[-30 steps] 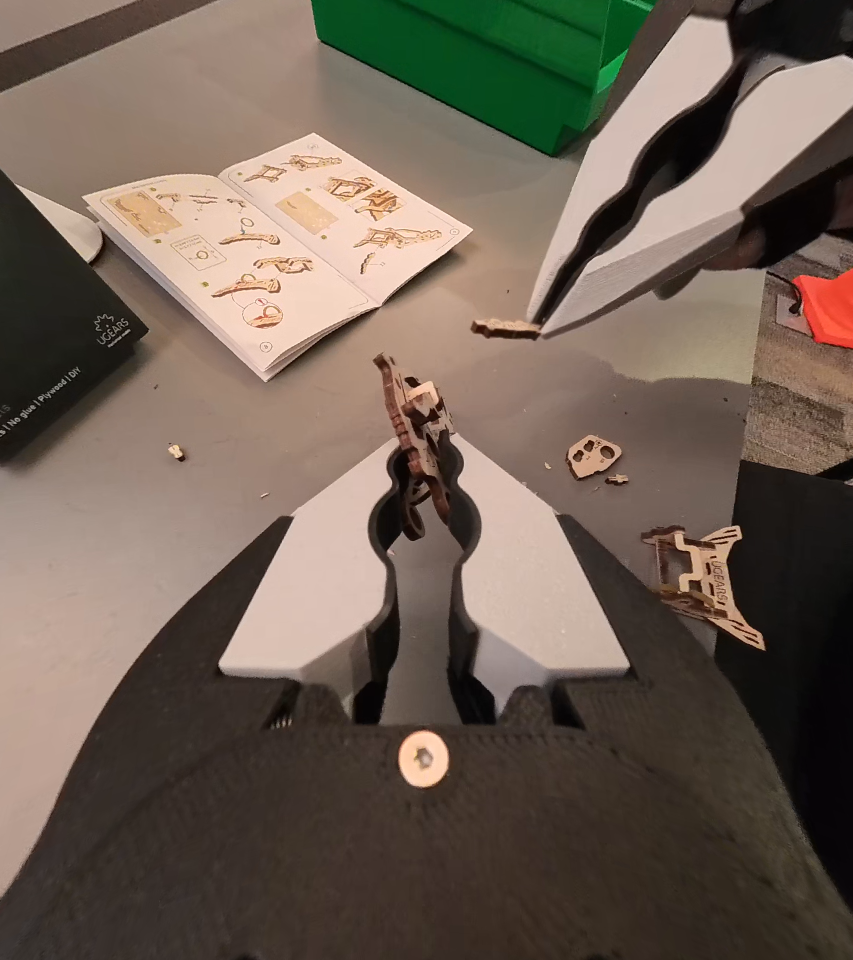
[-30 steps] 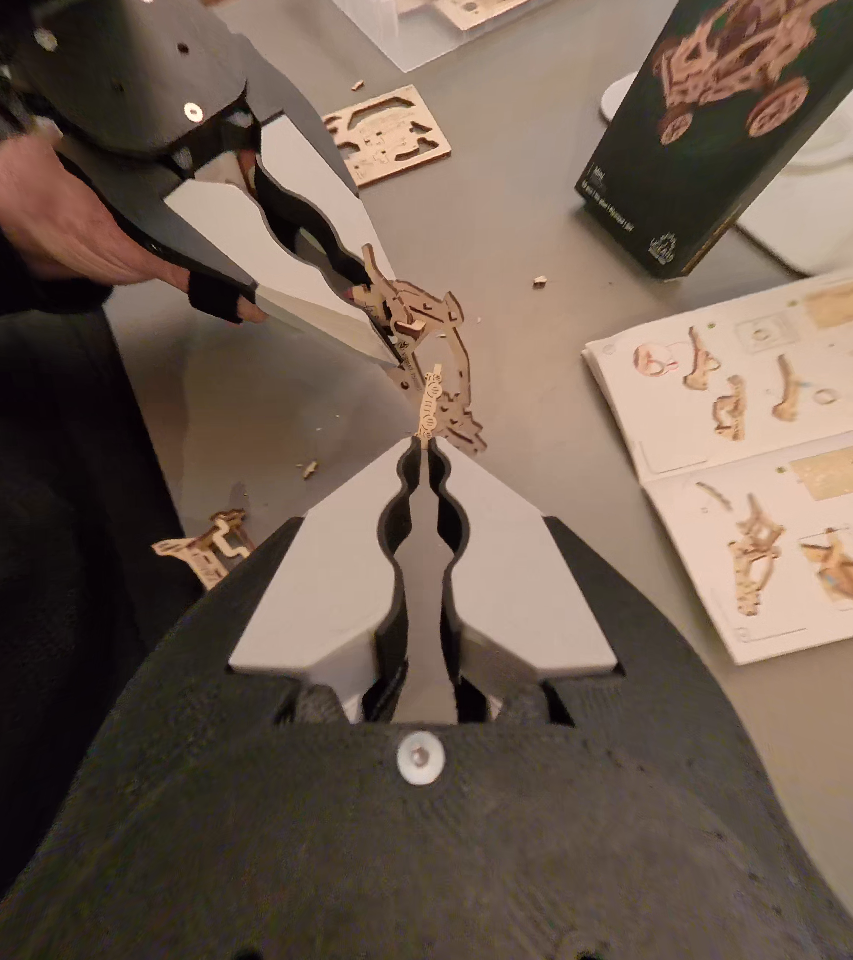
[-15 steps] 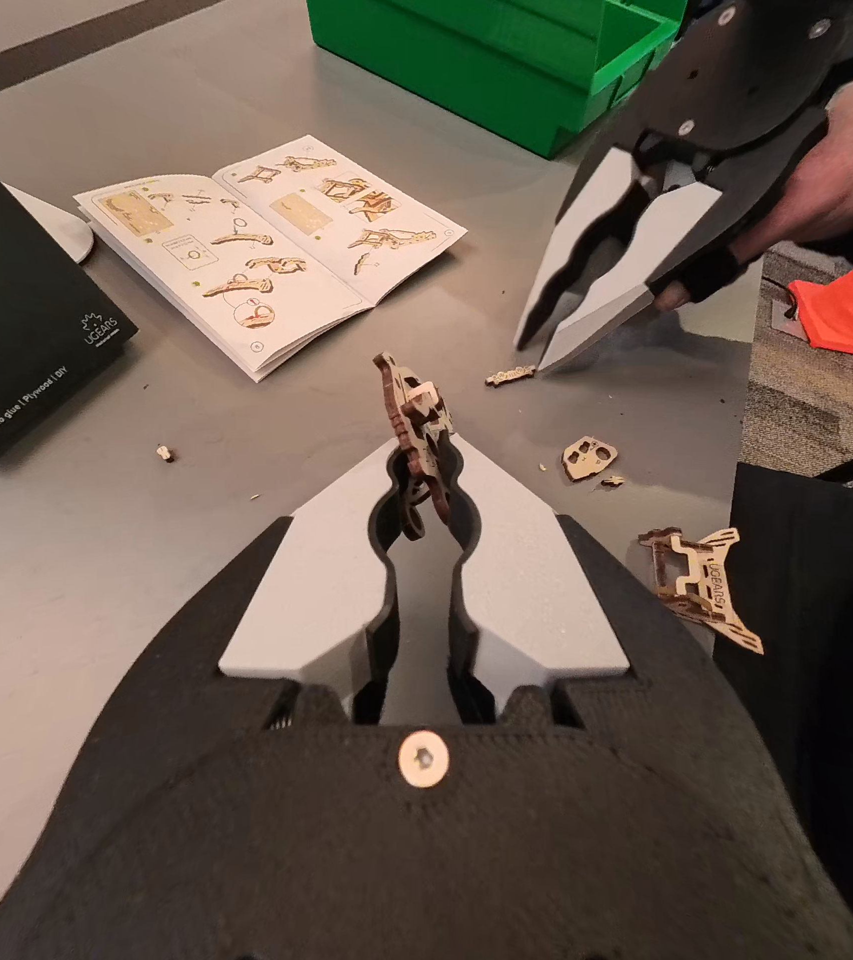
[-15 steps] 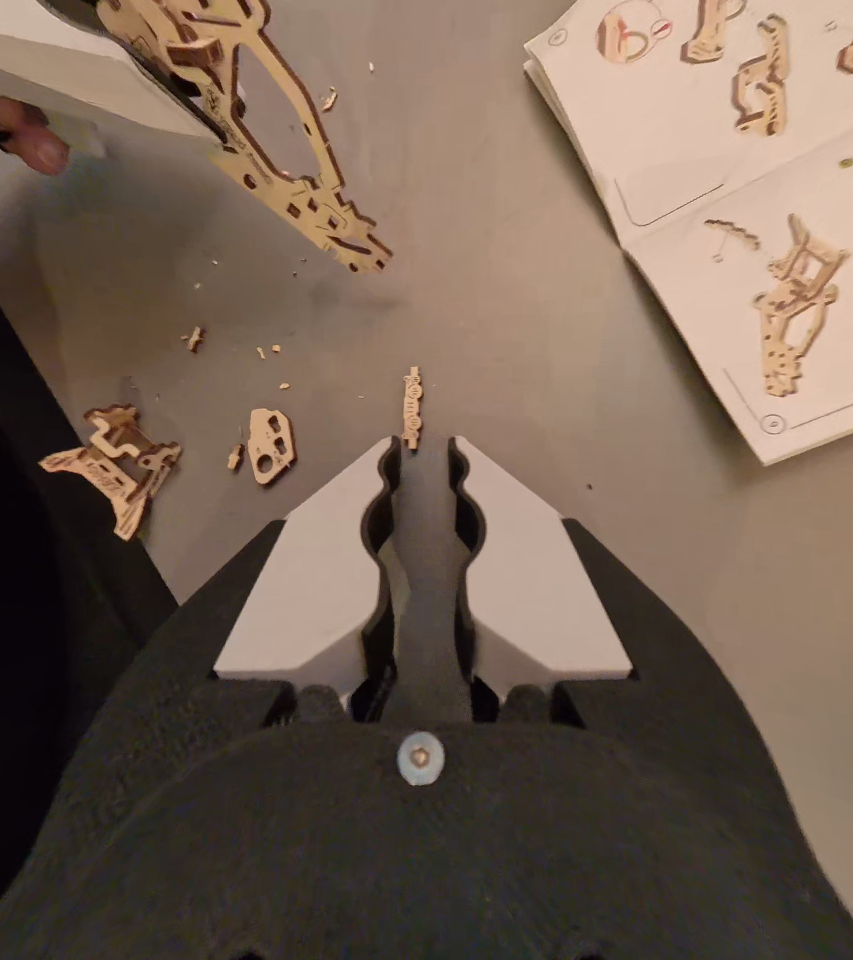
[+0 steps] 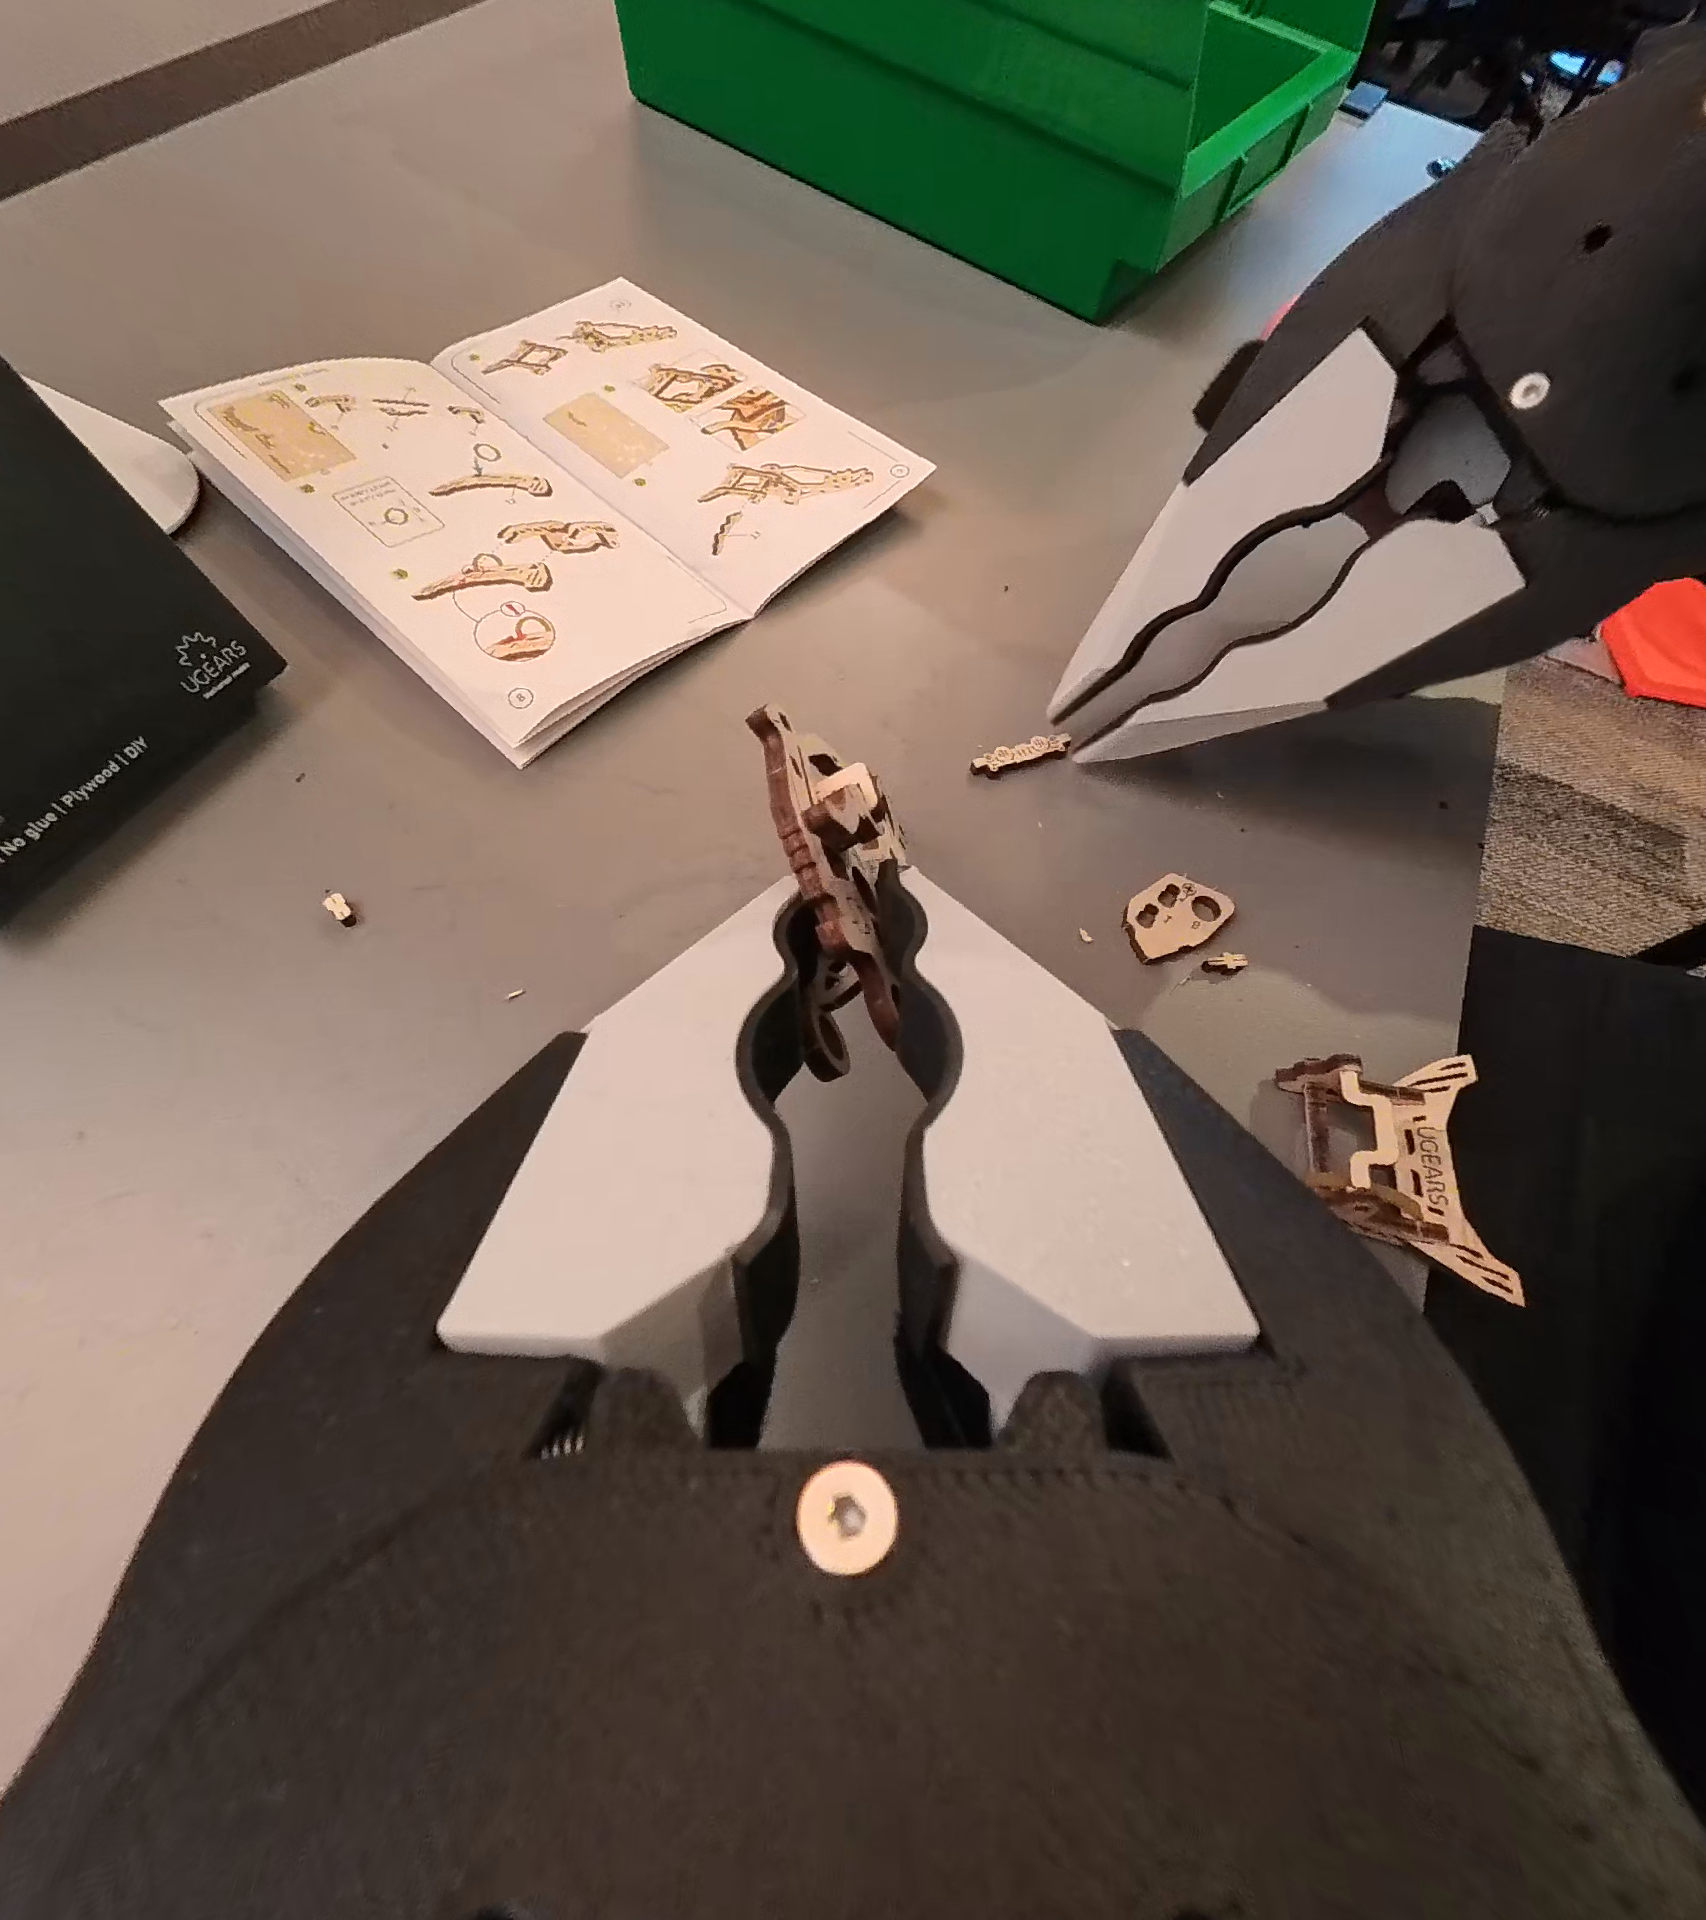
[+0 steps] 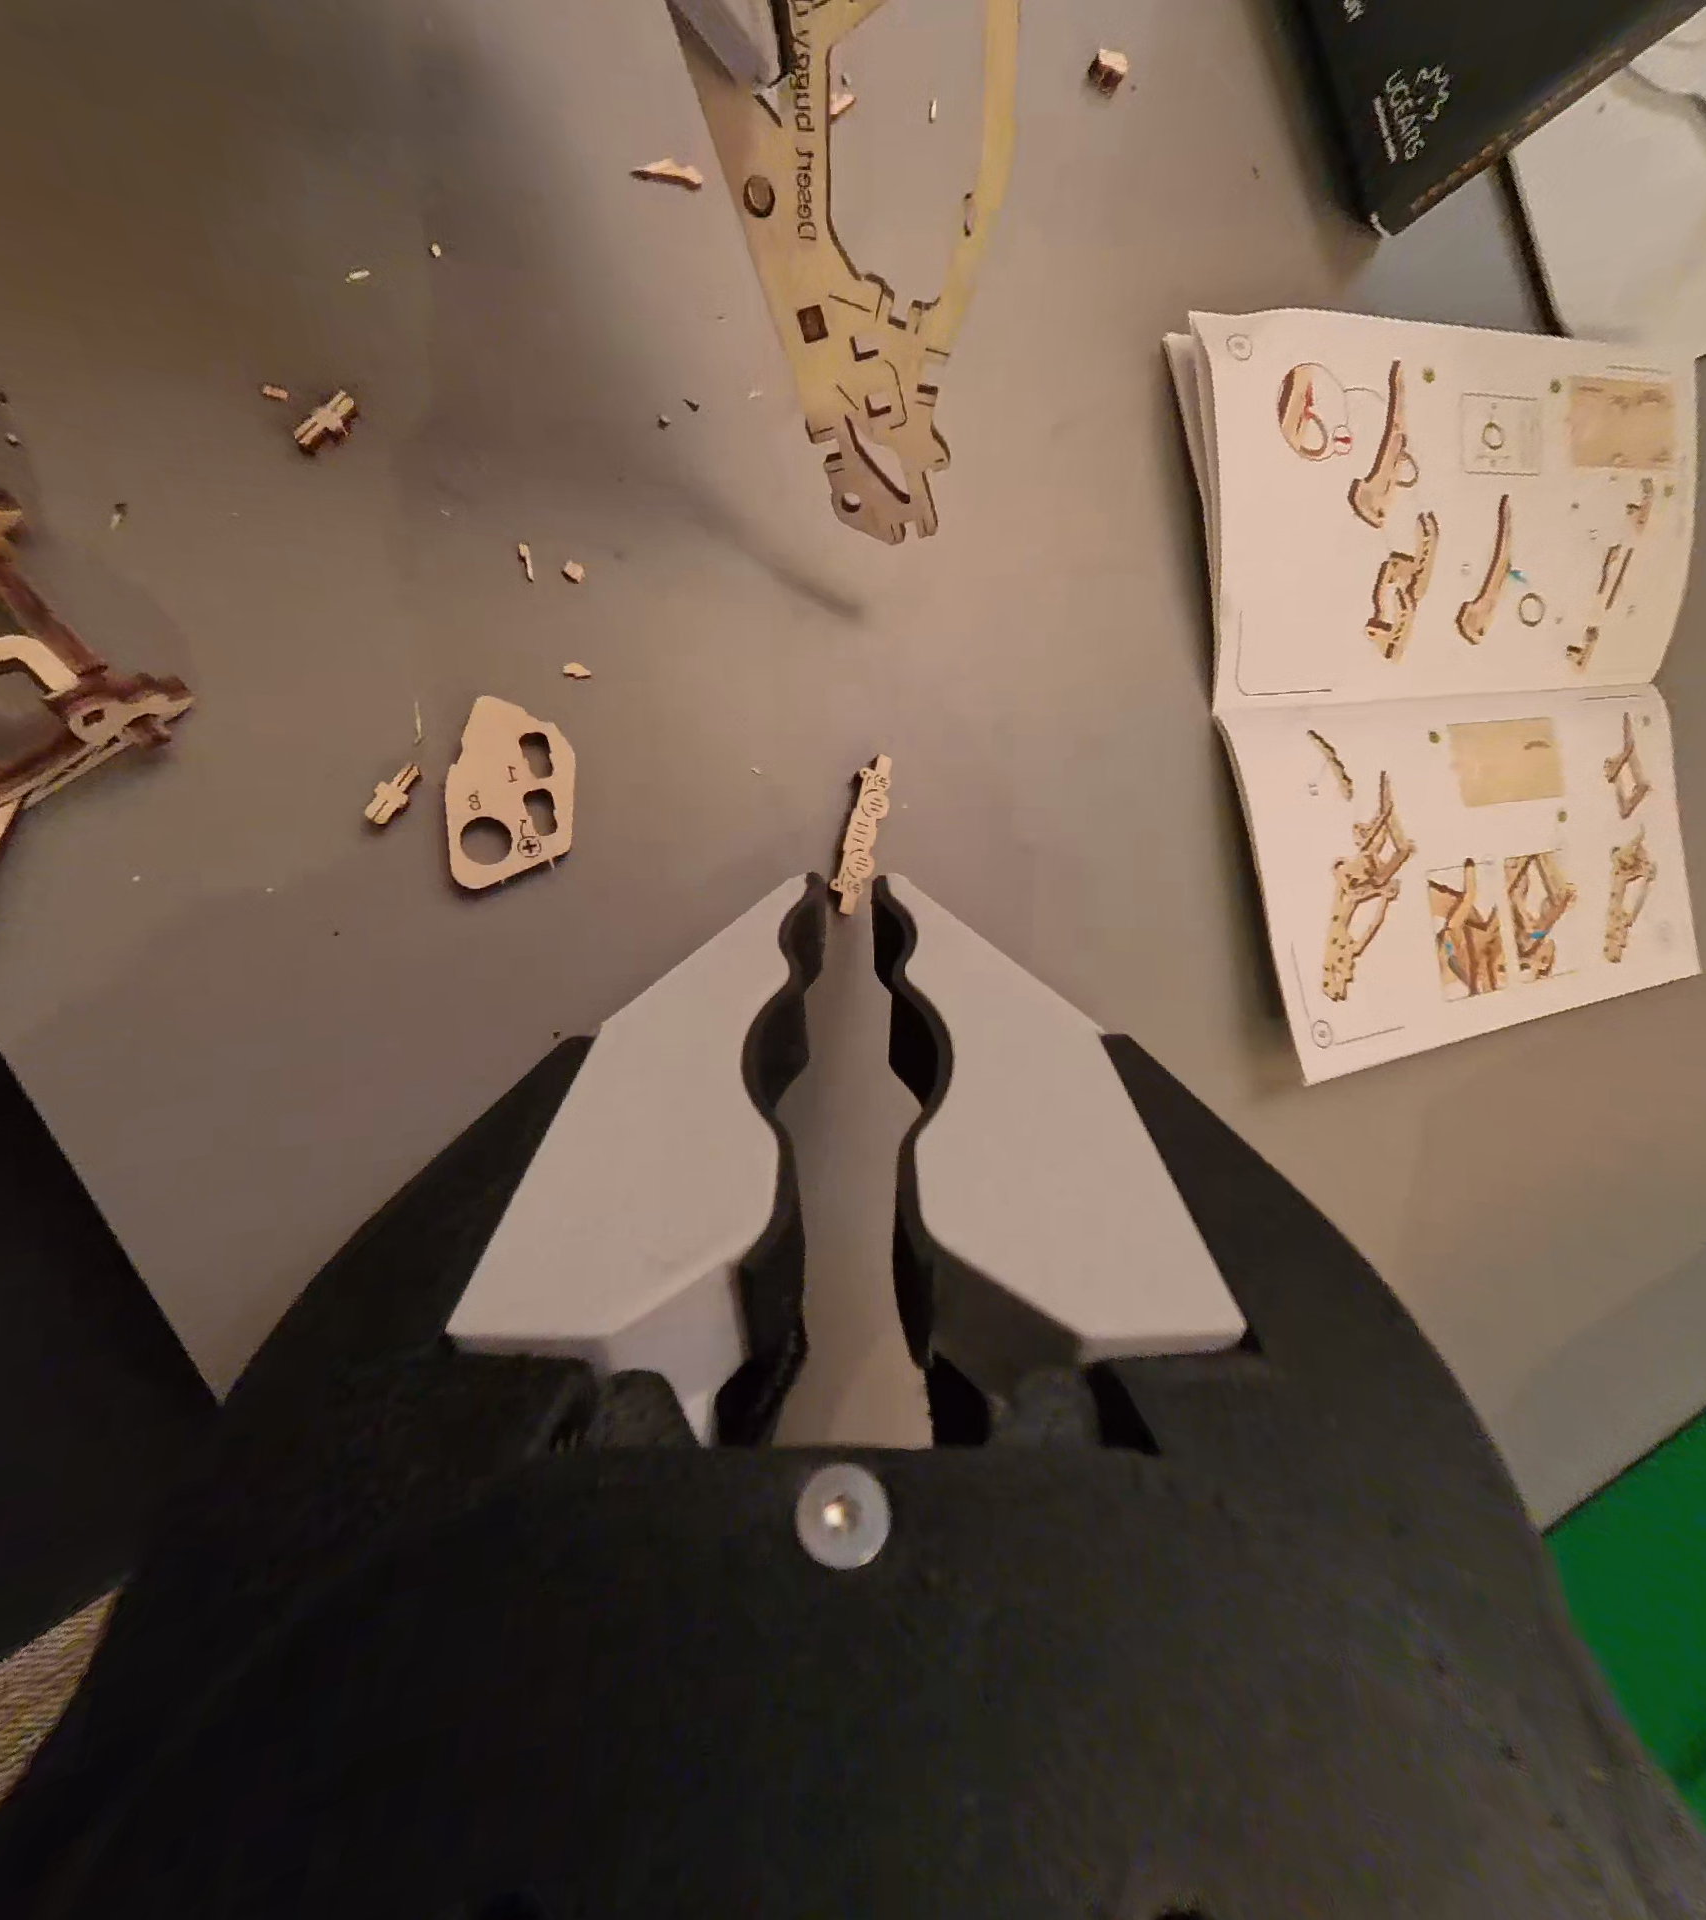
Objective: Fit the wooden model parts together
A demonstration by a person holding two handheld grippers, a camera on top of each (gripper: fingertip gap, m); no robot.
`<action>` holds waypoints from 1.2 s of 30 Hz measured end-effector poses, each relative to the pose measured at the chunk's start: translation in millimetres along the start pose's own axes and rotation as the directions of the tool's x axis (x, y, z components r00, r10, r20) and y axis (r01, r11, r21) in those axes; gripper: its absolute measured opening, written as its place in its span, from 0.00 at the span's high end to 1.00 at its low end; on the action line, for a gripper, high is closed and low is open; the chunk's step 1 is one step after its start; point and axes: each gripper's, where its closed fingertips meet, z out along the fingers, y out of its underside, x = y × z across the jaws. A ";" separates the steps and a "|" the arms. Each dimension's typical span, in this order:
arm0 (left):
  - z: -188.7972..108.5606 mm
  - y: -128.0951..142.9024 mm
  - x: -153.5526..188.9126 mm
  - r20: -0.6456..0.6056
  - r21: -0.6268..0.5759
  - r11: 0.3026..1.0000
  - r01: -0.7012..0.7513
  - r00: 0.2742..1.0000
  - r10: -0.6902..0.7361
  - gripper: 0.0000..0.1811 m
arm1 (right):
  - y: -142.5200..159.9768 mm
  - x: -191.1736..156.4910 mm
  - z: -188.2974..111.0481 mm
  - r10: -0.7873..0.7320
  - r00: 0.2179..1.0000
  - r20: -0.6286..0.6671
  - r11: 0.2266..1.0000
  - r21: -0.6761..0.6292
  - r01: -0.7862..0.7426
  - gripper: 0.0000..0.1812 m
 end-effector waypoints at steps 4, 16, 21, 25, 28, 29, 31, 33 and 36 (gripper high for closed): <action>0.3 -0.1 0.2 -0.004 0.001 1.000 0.005 1.000 -0.005 0.95 | 2.4 3.9 0.2 0.166 0.985 0.052 0.986 0.007 -0.166 0.97; 1.8 0.5 0.8 -0.008 0.000 1.000 0.011 1.000 -0.011 0.95 | 0.1 9.4 3.7 0.336 0.931 0.142 0.939 0.023 -0.342 1.00; 2.1 1.1 1.4 -0.011 0.000 1.000 0.014 1.000 -0.014 0.95 | -3.1 8.8 -0.1 0.353 0.919 0.175 0.932 0.020 -0.361 0.98; 1.9 1.1 1.6 -0.012 0.000 1.000 0.015 1.000 -0.015 0.95 | 2.9 6.8 4.6 0.412 0.891 0.191 0.908 -0.005 -0.419 0.92; 1.8 1.2 1.5 -0.012 0.000 1.000 0.014 1.000 -0.014 0.95 | 0.8 6.2 7.3 0.405 0.896 0.181 0.910 0.014 -0.414 0.98; 1.9 1.2 1.4 -0.011 -0.001 1.000 0.014 1.000 -0.014 0.95 | 0.5 6.1 7.5 0.398 0.900 0.178 0.913 0.016 -0.407 0.98; 2.0 1.3 1.4 -0.010 0.000 1.000 0.014 1.000 -0.014 0.95 | 0.2 7.3 7.0 0.385 0.907 0.169 0.919 0.022 -0.394 0.99; 2.1 1.5 1.3 -0.009 -0.001 1.000 0.014 1.000 -0.014 0.95 | 1.4 15.7 4.0 0.333 0.938 0.098 0.941 0.035 -0.337 0.99; 2.9 1.2 2.1 -0.013 0.001 1.000 0.017 1.000 -0.017 0.95 | 8.8 32.1 -0.8 0.060 0.993 -0.099 0.997 -0.034 -0.063 1.00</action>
